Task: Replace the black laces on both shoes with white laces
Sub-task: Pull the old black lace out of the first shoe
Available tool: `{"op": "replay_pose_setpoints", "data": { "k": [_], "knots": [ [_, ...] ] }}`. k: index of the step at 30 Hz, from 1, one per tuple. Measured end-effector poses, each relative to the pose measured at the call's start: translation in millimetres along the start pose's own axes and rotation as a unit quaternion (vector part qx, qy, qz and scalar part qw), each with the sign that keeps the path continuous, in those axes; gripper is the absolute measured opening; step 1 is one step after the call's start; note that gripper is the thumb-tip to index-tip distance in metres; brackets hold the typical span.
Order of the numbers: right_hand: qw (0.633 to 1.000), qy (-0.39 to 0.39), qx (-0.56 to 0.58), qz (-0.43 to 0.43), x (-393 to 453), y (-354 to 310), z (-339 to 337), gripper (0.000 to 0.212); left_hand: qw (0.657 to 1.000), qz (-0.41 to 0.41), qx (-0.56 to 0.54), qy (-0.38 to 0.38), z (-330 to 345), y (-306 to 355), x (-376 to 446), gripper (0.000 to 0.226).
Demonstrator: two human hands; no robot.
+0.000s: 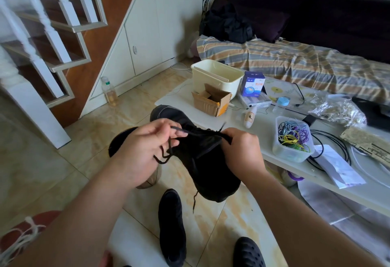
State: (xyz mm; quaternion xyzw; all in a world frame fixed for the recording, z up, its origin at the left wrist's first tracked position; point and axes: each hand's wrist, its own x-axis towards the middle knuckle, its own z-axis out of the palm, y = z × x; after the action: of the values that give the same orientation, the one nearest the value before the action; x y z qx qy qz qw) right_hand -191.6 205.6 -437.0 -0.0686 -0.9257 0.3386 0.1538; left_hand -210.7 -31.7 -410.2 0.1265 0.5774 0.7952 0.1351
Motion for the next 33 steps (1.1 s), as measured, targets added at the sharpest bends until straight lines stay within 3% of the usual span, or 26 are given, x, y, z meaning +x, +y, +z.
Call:
{"op": "replay_pose_setpoints", "data": {
  "k": [2,3,4,6,9,13,16,20,26,28,31,33],
  "knots": [
    [1.0,0.011,0.016,0.005,0,-4,-1,0.016,0.99,-0.055,-0.125,0.022,9,4,-1,0.023],
    [1.0,0.017,0.024,0.001,0,-7,0,0.016,0.993,-0.073,-0.07,0.054,14,5,-1,0.027],
    [0.999,0.023,0.03,-0.006,0,-9,1,0.016,0.992,-0.077,0.062,0.083,17,5,-2,0.033],
    [0.999,0.033,0.038,-0.015,-1,-12,2,0.018,0.926,-0.072,0.356,0.107,20,2,-6,0.046],
    [0.998,0.05,0.038,-0.026,-2,-14,-1,0.018,0.846,-0.013,0.518,0.125,21,-4,-8,0.036],
    [0.996,0.061,0.037,-0.057,-7,-19,-1,0.017,0.771,0.095,0.619,0.12,18,-12,-4,0.017],
    [0.995,0.057,0.02,-0.077,-9,-18,3,0.018,0.732,0.123,0.656,0.137,17,-21,-3,0.015],
    [0.997,0.045,0.049,-0.043,-8,-17,1,0.018,0.732,0.12,0.656,0.137,18,-24,-2,0.016],
    [0.996,0.043,0.05,-0.053,-11,-20,3,0.02,0.669,0.048,0.732,0.12,22,-23,-5,0.02],
    [0.997,0.044,0.049,-0.045,-10,-18,2,0.02,0.699,0.088,0.7,0.118,22,-24,-4,0.016],
    [0.997,0.045,0.061,-0.006,-4,-13,-2,0.019,0.869,0.148,0.462,0.1,22,-17,-4,0.019],
    [0.997,0.044,0.061,-0.003,-2,-12,-2,0.02,0.94,0.112,0.296,0.126,22,-12,-4,0.02]
  ]
}}
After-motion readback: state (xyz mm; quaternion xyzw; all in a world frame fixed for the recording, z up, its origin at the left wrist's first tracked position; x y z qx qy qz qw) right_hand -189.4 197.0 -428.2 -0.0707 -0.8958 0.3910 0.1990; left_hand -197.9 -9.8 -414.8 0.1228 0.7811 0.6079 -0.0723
